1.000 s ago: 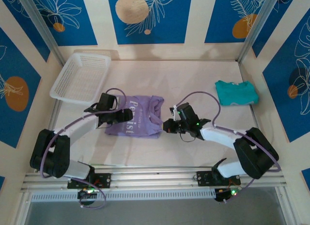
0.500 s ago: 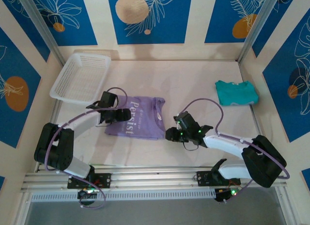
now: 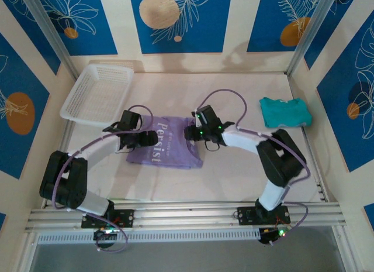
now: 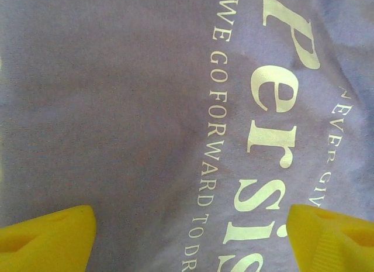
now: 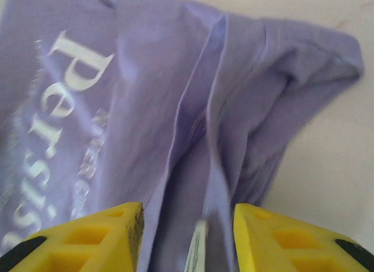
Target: Fold the inside-out t-shirt
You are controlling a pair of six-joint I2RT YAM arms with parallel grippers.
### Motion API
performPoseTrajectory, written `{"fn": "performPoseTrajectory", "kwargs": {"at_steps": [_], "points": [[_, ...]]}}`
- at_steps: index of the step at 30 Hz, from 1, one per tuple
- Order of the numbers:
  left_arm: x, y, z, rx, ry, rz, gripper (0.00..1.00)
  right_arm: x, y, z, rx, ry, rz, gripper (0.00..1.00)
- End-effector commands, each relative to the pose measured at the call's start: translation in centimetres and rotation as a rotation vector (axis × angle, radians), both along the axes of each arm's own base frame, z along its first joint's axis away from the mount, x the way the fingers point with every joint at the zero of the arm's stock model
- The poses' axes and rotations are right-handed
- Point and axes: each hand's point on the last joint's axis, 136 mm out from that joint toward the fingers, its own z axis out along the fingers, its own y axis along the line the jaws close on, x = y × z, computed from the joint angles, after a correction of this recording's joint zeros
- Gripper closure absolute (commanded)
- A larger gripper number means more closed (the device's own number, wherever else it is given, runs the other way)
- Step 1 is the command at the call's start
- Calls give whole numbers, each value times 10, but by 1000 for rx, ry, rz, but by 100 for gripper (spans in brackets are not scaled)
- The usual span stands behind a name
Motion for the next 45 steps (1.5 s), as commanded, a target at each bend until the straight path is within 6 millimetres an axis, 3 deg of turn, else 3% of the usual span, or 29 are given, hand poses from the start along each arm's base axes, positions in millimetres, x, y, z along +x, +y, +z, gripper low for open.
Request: {"fn": "performPoseTrajectory", "kwargs": {"at_steps": [1, 5, 9, 14, 19, 23, 26, 31, 35, 37, 40, 45], "points": [[-2, 3, 8, -2, -14, -19, 15, 31, -3, -7, -59, -12, -24, 59], [-3, 5, 8, 10, -12, -21, 15, 51, -19, -17, -104, 33, -91, 78], [-5, 5, 9, 6, -17, -19, 15, 49, -52, -22, -135, 112, -185, 91], [-4, 6, 9, 9, -21, -16, 15, 47, -73, -25, -132, 177, -230, 88], [0, 7, 16, 19, -37, -14, 15, 46, -98, -10, -143, 160, -268, 76], [8, 4, 23, 11, -60, -12, 15, 33, -111, 7, -125, 131, -269, 66], [18, -3, 27, -18, -74, -16, 14, 11, -101, 18, -88, 103, -204, 63], [44, -21, 33, -75, -84, -35, 14, -51, -39, 33, 82, 116, 2, 62], [68, -35, 31, -100, -72, -56, 15, -101, 10, 25, 148, 189, 99, 62], [78, -39, 27, -92, -61, -65, 15, -115, 23, 14, 147, 223, 100, 62], [92, -40, 17, -48, -25, -74, 15, -119, 25, -8, 97, 271, 45, 62], [107, -25, -9, 91, 42, -73, 15, -107, 3, -43, -31, 343, -74, 63]]}}
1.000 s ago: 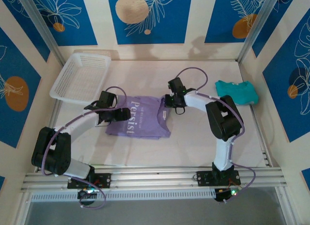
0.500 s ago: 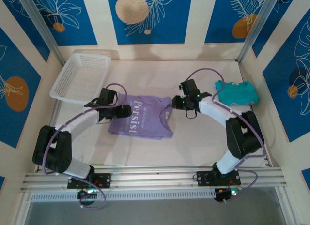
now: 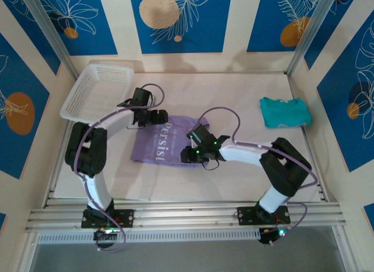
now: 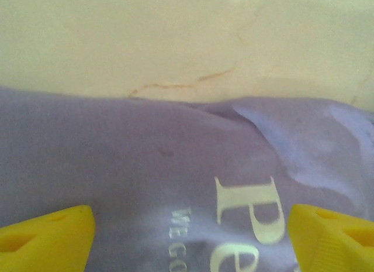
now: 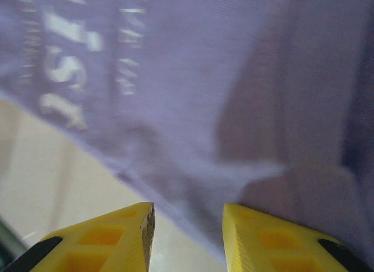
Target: Fold the inside-out t-shirt
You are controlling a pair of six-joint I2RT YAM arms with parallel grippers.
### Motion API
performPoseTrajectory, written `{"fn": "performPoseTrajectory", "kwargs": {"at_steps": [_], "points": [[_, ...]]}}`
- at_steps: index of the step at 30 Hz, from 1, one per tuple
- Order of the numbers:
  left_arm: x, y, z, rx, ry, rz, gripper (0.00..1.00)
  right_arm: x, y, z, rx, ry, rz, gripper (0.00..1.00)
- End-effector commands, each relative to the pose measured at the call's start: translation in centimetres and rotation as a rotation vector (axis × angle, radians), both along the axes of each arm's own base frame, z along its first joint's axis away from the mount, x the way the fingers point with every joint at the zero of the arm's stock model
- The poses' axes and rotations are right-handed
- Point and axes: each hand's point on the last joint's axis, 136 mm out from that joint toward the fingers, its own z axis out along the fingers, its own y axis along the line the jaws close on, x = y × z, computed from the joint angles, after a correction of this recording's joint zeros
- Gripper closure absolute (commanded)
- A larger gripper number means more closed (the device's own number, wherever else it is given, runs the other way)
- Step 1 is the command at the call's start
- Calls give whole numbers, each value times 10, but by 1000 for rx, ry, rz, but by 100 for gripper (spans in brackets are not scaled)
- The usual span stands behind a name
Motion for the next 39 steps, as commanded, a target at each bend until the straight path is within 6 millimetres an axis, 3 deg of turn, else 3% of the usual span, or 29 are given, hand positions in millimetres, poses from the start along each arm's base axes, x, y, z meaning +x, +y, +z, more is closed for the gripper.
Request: {"fn": "performPoseTrajectory", "kwargs": {"at_steps": [1, 7, 11, 16, 19, 23, 25, 27, 30, 33, 36, 39], "points": [[0, 19, -19, 125, 77, -11, 15, 14, -18, -15, -93, 46, -106, 63], [-27, 27, -32, 136, 137, -25, 16, 32, -61, -30, -190, 111, -193, 65], [-65, 25, -36, 96, 161, -38, 17, 53, -90, -21, -210, 86, -230, 65], [-117, 1, -35, 45, 150, -89, 17, 89, -109, -6, -230, 39, -234, 64], [-152, -15, -37, 43, 147, -113, 17, 111, -115, -1, -222, 33, -233, 64], [-192, -37, -37, 16, 141, -135, 16, 137, -104, 3, -193, 29, -183, 64], [-205, -52, -32, -39, 137, -159, 16, 146, -95, 9, -181, 15, -147, 64], [-210, -55, -20, -33, 112, -165, 15, 151, -93, 25, -180, -34, -125, 63], [-201, -48, 8, -24, 0, -161, 13, 141, -94, 49, -152, -105, -103, 61], [-183, -36, 28, -15, -95, -137, 12, 109, -83, 60, -81, -121, -56, 59], [-164, -28, 27, -66, -57, -105, 12, 65, -56, 56, 19, -77, -3, 57], [-152, -26, 12, -99, 17, -92, 14, 32, -36, 43, 81, -3, 0, 55]]}}
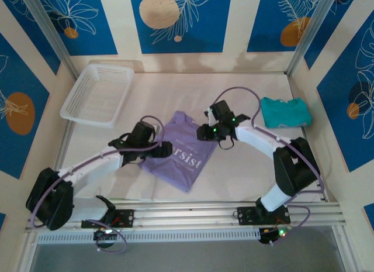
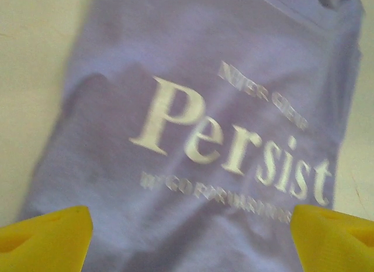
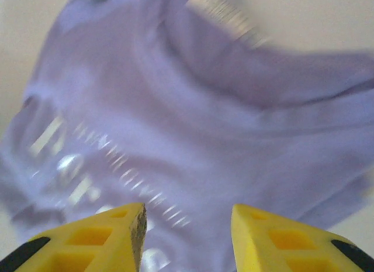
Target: Fold the inside-out t-shirt
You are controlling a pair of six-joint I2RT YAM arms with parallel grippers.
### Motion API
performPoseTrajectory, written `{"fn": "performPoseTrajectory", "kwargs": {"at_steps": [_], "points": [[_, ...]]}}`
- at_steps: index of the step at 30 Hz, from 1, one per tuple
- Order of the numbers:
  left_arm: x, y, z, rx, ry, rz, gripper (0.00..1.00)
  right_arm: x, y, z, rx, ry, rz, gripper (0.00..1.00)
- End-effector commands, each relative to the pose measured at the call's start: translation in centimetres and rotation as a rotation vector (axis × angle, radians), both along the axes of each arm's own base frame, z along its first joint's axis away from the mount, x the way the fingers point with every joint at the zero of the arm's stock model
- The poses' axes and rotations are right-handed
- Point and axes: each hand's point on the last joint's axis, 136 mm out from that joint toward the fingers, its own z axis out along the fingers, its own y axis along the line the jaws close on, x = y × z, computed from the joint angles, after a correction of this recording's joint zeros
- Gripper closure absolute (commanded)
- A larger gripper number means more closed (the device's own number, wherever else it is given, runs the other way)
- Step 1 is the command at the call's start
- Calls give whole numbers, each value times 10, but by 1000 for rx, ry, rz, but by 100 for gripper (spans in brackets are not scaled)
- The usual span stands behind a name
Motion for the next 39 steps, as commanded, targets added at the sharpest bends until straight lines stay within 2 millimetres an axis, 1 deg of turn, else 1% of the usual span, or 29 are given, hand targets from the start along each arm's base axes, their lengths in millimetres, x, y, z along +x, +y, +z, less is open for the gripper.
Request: {"fn": "performPoseTrajectory", "kwargs": {"at_steps": [1, 2, 4, 7, 10, 11, 13, 15, 17, 18, 20, 22, 24, 27, 30, 33, 34, 36, 39], "points": [[7, 0, -14, -22, 69, -26, 14, -37, 26, -18, 100, 115, 16, 55], [6, 2, -21, -11, 88, -26, 14, -40, 26, -25, 94, 131, 1, 55], [0, 8, -34, 14, 117, -26, 14, -39, 19, -39, 55, 156, -33, 55], [-19, 13, -54, 31, 163, -58, 15, -30, 8, -58, 10, 189, -47, 55], [-43, 4, -63, 7, 192, -116, 16, -14, -4, -71, -47, 219, -49, 55], [-52, -5, -62, -8, 189, -146, 16, -9, -8, -73, -66, 220, -44, 55], [-66, -24, -59, -44, 178, -203, 16, 6, -12, -71, -81, 200, -30, 55], [-77, -45, -50, -95, 177, -259, 16, 24, -12, -60, -86, 155, -9, 55], [-78, -53, -40, -109, 155, -279, 16, 40, -14, -46, -98, 96, -1, 54], [-74, -52, -33, -102, 131, -274, 16, 47, -15, -38, -102, 70, -1, 53], [-58, -39, -20, -27, 48, -230, 14, 58, -20, -26, -93, 31, -16, 51], [-37, -24, -5, 33, -25, -174, 13, 70, -29, -19, -96, 10, -45, 46], [-10, -12, 8, 26, -70, -107, 12, 81, -41, -19, -111, 16, -87, 38], [33, 4, 13, -30, -77, -4, 11, 95, -50, -23, -116, 42, -130, 32], [76, 18, 7, -2, -80, 62, 10, 106, -49, -31, -131, 81, -139, 27], [109, 18, -5, 21, -57, 56, 10, 114, -46, -39, -142, 116, -131, 25], [118, 17, -8, 28, -48, 53, 10, 116, -44, -43, -148, 129, -127, 25], [133, 13, -23, 48, -4, 31, 11, 118, -43, -48, -160, 148, -115, 26], [145, 3, -41, 60, 52, -14, 13, 117, -44, -54, -172, 169, -107, 27]]}}
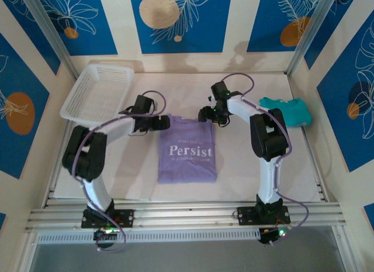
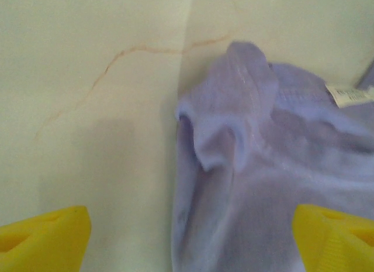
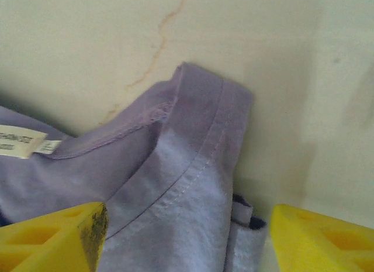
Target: Fold the inside-out t-shirt
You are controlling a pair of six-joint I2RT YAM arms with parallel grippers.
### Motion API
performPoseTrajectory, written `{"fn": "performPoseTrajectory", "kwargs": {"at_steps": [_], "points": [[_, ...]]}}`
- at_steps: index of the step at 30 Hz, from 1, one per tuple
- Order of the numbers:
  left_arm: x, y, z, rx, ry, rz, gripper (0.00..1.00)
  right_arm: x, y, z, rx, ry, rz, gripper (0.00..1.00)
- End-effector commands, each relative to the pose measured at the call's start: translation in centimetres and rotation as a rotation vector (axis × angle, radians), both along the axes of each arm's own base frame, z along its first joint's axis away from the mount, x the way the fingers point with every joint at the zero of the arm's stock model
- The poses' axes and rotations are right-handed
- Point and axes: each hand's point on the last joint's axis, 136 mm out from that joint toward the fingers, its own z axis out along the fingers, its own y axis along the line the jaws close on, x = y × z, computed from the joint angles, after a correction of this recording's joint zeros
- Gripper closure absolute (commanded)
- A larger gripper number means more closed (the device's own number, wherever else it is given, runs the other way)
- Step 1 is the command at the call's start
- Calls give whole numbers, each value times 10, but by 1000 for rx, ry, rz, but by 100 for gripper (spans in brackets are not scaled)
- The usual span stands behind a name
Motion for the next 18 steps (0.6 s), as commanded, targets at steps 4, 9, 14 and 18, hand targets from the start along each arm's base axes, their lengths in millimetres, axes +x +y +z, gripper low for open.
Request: {"fn": "performPoseTrajectory", "kwargs": {"at_steps": [4, 9, 14, 18], "points": [[7, -24, -21, -54, 103, -120, 17, -18, -2, -8, -27, 97, 35, 28], [-7, -45, -29, -144, 130, -174, 23, -29, 1, -20, -17, 134, 48, 31], [-17, -55, -33, -204, 149, -197, 36, -32, 11, -21, 36, 141, 64, 39], [-19, -57, -33, -217, 147, -197, 45, -29, 14, -20, 52, 131, 60, 46]]}}
